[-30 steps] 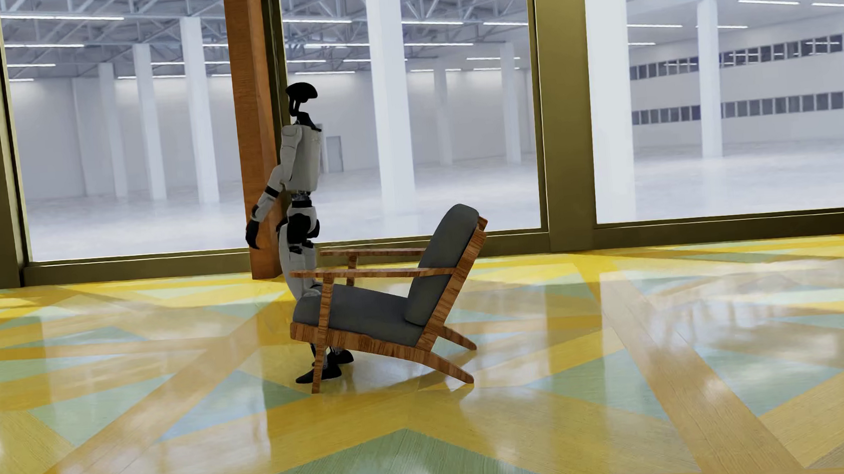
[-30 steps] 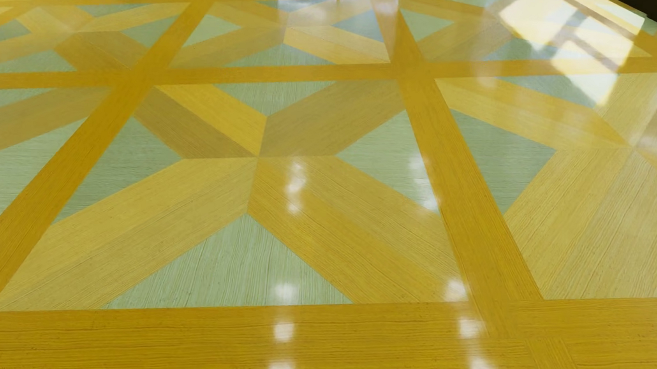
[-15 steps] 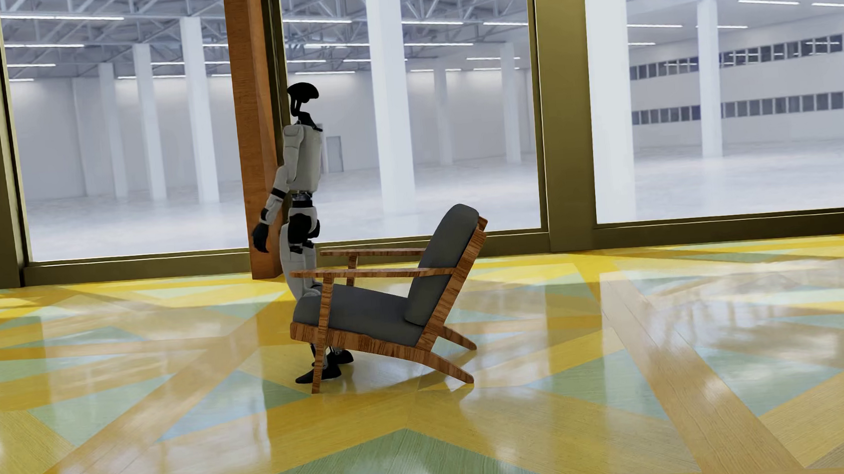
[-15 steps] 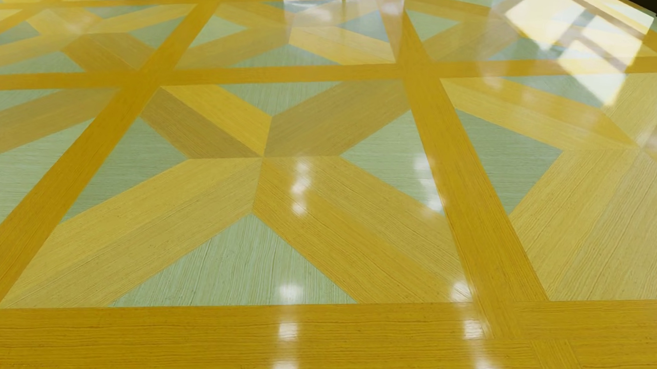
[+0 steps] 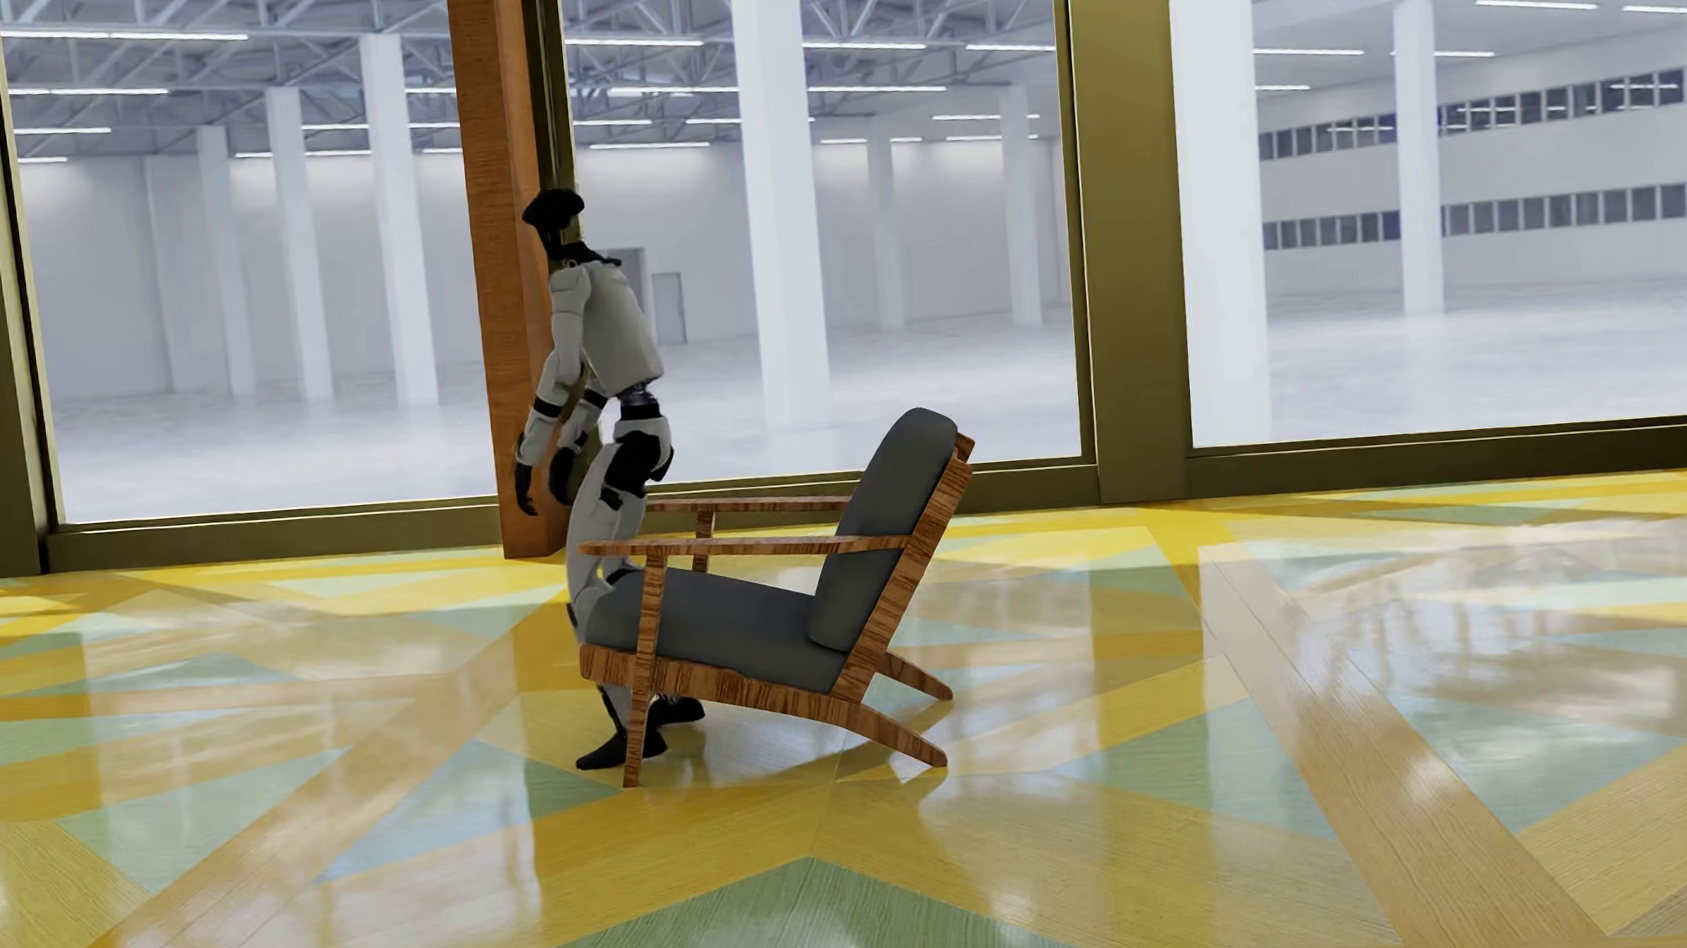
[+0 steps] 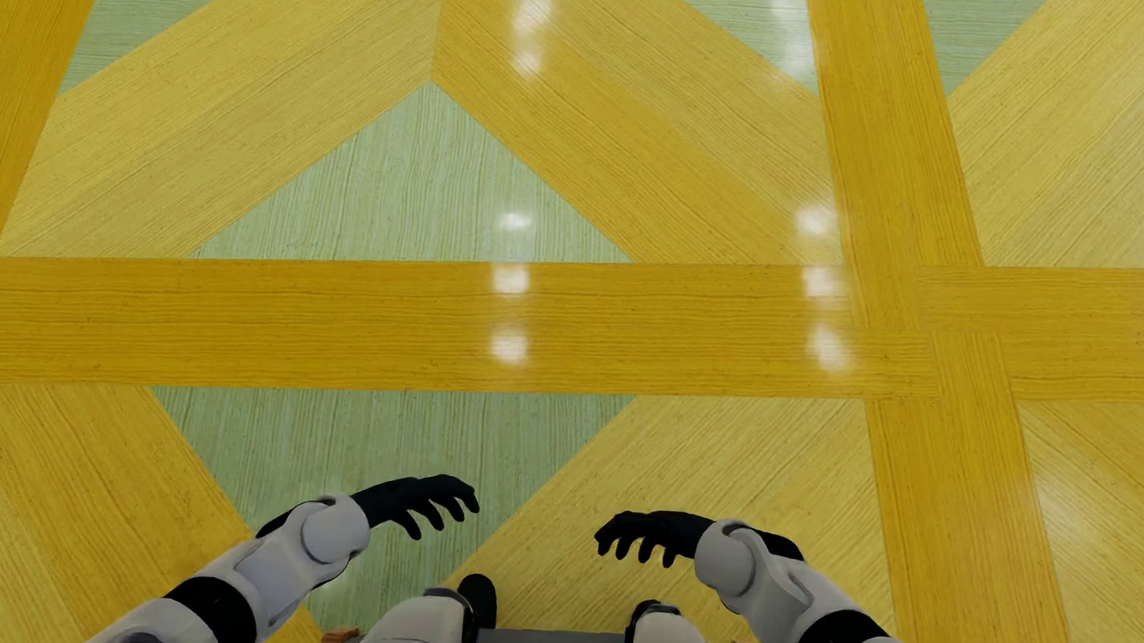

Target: Perch on the chair

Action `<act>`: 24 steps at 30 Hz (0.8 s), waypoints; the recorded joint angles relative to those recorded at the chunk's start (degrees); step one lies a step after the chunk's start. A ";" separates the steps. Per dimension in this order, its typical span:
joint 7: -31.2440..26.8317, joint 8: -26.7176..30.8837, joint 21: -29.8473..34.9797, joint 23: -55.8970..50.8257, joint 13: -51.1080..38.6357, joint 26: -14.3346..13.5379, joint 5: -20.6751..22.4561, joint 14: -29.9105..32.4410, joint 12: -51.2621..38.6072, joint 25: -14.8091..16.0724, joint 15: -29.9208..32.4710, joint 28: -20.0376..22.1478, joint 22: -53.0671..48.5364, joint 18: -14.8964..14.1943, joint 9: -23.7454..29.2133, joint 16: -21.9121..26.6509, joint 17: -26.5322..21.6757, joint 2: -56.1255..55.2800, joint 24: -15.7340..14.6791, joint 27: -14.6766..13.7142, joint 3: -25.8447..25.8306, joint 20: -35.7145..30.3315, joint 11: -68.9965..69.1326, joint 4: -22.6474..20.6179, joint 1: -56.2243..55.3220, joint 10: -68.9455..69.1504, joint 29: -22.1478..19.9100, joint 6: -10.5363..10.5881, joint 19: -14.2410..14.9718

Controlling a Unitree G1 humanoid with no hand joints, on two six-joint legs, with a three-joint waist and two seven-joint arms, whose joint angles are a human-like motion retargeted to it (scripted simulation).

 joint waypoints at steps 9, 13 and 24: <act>-3.16 3.41 21.33 -9.62 -24.24 -9.20 -6.74 -6.51 -18.52 -5.43 -4.41 4.08 -24.39 -7.13 18.57 15.35 -5.98 -28.07 2.31 -5.61 0.89 -12.51 29.08 5.10 -30.24 30.32 -11.50 -1.51 8.79; -5.93 7.22 28.75 -25.93 -35.17 -12.49 -8.02 -10.12 -25.98 -0.74 -9.27 14.78 -39.20 -9.93 24.23 25.06 -16.95 -41.97 -3.63 -7.33 1.16 -16.05 44.99 5.90 -44.64 45.25 -26.29 -1.40 9.82; -11.12 14.12 33.00 -52.00 -44.67 -16.10 -8.87 -14.91 -26.47 6.30 -16.66 27.91 -64.44 -12.18 29.96 41.84 -36.78 -62.60 -12.52 -8.15 1.21 -10.01 78.35 8.40 -65.48 78.18 -43.61 -2.15 11.49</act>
